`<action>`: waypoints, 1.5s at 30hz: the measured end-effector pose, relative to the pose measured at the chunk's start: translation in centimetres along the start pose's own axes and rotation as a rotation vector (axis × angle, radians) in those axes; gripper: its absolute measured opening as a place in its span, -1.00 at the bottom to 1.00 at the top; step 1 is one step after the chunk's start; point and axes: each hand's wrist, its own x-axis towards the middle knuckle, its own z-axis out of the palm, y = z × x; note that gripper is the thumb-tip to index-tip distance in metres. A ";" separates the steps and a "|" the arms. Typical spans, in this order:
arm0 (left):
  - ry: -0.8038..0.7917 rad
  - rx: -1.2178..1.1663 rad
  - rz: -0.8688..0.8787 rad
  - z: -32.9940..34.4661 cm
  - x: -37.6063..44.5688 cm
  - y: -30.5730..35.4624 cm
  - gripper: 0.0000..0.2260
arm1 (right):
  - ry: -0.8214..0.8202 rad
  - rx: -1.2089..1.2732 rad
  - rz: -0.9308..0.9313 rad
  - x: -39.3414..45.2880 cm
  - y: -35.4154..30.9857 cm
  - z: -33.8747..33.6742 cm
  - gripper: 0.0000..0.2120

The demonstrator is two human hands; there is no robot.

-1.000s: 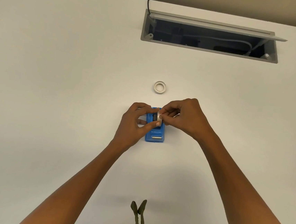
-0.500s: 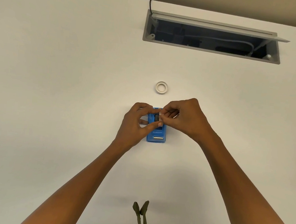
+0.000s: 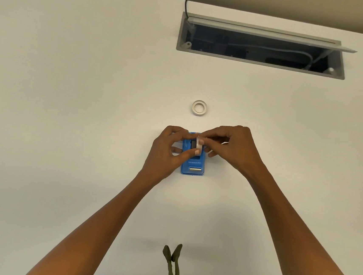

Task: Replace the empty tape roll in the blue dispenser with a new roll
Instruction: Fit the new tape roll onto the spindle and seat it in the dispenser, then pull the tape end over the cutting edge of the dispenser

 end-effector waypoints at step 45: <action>-0.237 0.286 0.082 -0.8 -0.6 -2.8 -0.07 | 0.375 -0.878 -0.568 -3.5 2.2 4.0 -0.83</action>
